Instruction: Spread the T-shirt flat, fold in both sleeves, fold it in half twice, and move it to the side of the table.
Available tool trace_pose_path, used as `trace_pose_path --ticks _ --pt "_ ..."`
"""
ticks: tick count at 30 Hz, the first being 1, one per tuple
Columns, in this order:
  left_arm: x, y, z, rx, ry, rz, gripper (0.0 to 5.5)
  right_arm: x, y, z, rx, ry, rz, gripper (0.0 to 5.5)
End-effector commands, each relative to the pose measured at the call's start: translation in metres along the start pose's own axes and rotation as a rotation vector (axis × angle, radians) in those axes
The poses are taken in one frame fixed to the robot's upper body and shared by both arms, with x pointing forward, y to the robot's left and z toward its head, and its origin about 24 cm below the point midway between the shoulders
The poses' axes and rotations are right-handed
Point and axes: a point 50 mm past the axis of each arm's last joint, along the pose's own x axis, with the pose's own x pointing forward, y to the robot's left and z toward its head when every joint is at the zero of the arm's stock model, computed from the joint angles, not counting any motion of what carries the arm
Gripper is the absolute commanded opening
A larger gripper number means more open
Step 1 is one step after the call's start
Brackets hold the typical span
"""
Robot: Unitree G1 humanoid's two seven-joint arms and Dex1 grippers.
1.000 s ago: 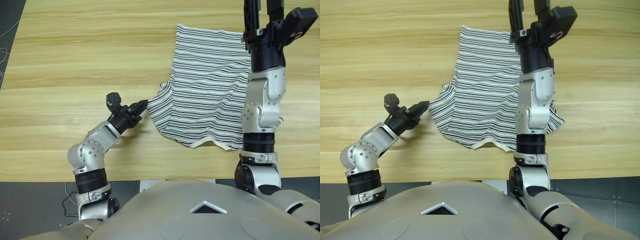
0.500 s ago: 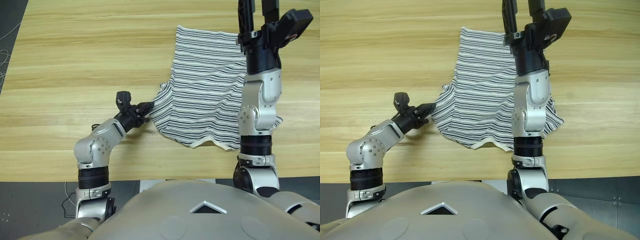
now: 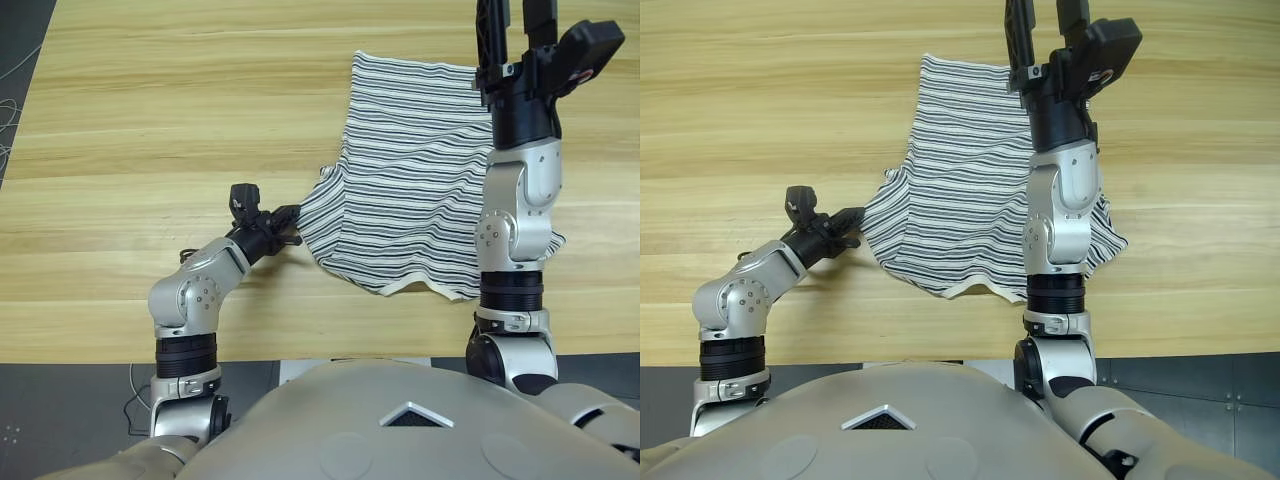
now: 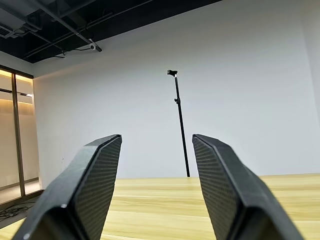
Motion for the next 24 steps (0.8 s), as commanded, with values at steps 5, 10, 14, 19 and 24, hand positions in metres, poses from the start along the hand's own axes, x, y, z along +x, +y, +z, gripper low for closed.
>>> trace_pose_path --ticks 5,10,14,19,24 --pt "-0.017 0.063 0.020 0.040 -0.003 0.276 0.14 -0.001 -0.005 0.000 0.000 0.000 -0.024 2.63" --pt "-0.032 0.088 0.040 0.043 -0.058 0.350 0.14 -0.002 -0.008 0.002 -0.012 -0.002 -0.036 2.63" --pt "-0.034 0.093 0.047 0.063 -0.064 0.352 0.14 -0.003 -0.010 0.002 -0.021 0.000 -0.043 2.63" --pt "-0.031 0.076 0.058 0.136 -0.081 0.236 0.14 -0.005 -0.013 0.001 -0.028 0.007 -0.051 2.63" --pt "-0.038 0.057 0.084 0.176 -0.171 0.134 0.14 -0.007 -0.014 -0.001 -0.021 0.015 -0.061 2.63"
